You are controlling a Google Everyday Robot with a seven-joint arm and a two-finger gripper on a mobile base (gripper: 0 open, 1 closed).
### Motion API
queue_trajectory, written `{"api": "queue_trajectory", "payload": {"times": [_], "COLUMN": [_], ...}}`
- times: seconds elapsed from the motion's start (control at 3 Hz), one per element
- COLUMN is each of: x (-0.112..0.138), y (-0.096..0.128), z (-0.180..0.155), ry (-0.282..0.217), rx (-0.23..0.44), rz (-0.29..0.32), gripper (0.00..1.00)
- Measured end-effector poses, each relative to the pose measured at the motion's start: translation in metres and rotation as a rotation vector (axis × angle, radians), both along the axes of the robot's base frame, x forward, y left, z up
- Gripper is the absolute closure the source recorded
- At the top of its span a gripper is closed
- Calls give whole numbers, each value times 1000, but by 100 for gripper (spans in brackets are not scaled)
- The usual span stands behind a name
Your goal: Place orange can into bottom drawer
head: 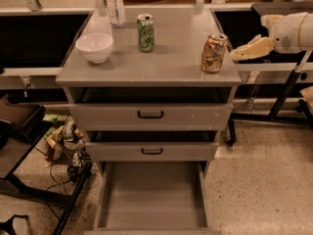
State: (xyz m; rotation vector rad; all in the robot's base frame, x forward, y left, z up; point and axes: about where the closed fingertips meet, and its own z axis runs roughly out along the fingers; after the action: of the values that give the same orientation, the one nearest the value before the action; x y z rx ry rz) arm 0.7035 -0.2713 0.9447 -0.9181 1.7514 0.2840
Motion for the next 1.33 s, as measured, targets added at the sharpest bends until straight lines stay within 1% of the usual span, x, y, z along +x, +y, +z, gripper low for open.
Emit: {"api": "queue_trajectory", "payload": {"times": [0.33, 0.67, 1.0, 1.33], "x": [26, 42, 44, 40], "y": [11, 21, 38, 60], "z": [-13, -21, -23, -16], "ry": [-13, -31, -65, -103], "rx": [90, 172, 258, 305], "rz": [-10, -8, 49, 140], "gripper": [0, 0, 0, 0]}}
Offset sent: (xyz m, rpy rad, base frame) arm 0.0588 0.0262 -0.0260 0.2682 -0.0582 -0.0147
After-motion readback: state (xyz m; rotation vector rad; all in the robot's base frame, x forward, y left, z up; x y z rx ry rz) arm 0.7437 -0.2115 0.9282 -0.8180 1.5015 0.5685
